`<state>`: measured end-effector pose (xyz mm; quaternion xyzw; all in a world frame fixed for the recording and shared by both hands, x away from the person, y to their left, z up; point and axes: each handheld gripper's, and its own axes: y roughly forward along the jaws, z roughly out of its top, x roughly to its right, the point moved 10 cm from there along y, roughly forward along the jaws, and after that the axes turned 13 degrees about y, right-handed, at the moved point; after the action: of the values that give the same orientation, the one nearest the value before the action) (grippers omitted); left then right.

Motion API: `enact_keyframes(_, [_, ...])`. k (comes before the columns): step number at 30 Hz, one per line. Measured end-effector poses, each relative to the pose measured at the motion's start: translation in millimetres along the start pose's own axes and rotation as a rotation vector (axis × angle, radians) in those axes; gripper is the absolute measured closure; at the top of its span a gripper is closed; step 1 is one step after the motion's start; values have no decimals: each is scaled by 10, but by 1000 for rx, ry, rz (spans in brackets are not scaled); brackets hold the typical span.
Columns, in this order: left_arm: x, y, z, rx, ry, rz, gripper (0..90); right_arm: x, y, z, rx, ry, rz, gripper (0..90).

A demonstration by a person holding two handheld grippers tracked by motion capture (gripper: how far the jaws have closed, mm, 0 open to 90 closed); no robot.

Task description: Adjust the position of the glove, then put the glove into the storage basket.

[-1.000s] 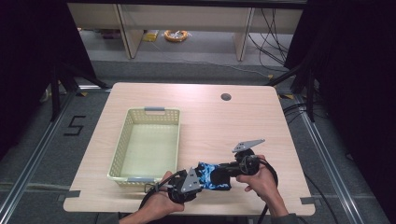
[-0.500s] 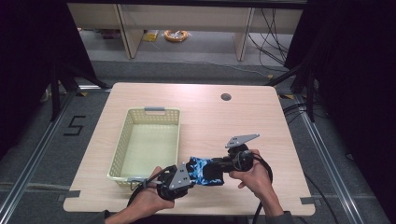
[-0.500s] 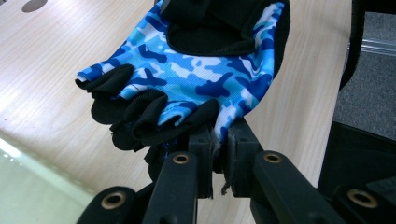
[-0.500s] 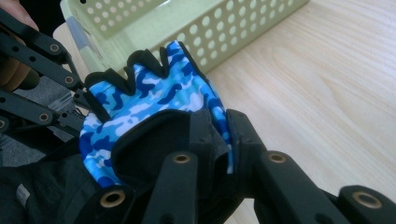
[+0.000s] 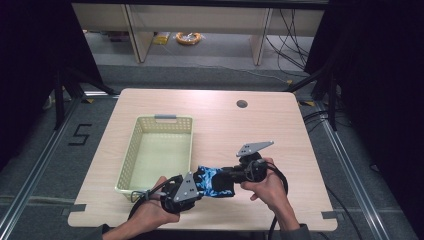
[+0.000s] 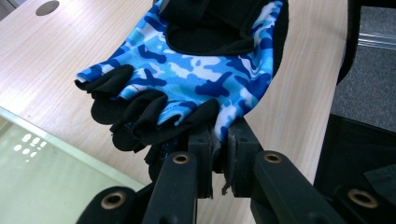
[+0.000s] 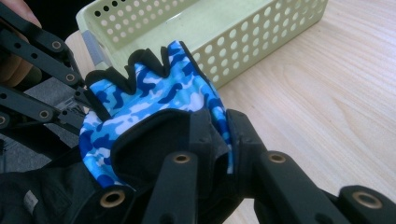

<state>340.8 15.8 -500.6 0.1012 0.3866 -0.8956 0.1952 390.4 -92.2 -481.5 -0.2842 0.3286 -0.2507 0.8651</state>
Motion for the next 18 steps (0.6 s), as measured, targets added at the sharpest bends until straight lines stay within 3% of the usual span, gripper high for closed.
enact_keyframes(3, [0,-43,25,17,-17,4,821,10,5,21,7,-20,-8,821])
enact_keyframes(7, [-27,-69,9,5,0,7,820,-7,43,92,31,-46,8,821])
enact_keyframes(13, [-41,-82,-15,-4,-15,10,820,-5,65,77,3,-19,7,821])
enact_keyframes(16, [-62,-98,-22,-7,1,16,820,-10,76,91,8,-22,12,821])
enact_keyframes(18, [-56,-107,-18,-1,-14,18,819,-25,78,100,8,-25,15,821])
